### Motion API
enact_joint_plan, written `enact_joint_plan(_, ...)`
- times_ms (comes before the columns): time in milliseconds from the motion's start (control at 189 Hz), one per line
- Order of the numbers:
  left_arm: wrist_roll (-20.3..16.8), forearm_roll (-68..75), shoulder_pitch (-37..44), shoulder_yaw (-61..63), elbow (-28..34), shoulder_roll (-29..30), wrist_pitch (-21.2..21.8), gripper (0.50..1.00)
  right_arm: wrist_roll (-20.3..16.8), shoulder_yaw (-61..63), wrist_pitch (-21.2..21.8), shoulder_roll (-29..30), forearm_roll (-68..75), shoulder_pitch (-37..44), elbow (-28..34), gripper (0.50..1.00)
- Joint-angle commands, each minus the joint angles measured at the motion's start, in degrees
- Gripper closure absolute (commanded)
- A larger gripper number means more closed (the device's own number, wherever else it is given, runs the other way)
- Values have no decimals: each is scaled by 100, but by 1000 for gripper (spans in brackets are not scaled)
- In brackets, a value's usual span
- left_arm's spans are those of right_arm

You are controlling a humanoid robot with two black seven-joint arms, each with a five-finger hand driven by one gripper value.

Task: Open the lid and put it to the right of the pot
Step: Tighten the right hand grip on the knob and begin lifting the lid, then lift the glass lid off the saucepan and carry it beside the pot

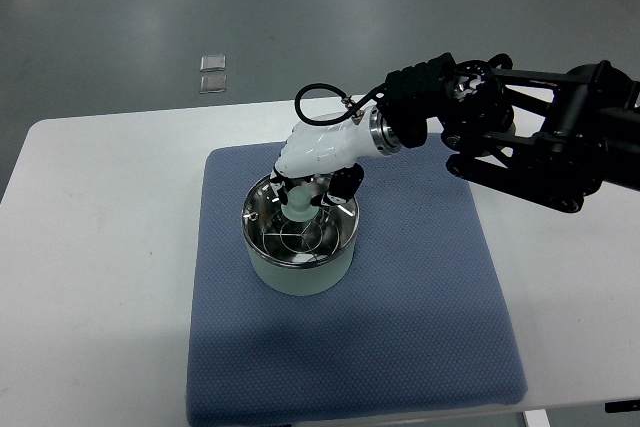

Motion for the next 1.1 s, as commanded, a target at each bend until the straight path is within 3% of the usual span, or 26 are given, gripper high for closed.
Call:
enact_joint_plan(0,1,0,-1,0,0,0,0,500,8,3,1,-4,23,1,8,1000)
enact_joint_plan(1093,1,0,-1,0,0,0,0,500,52,108,133,-206,268,71,333,1000)
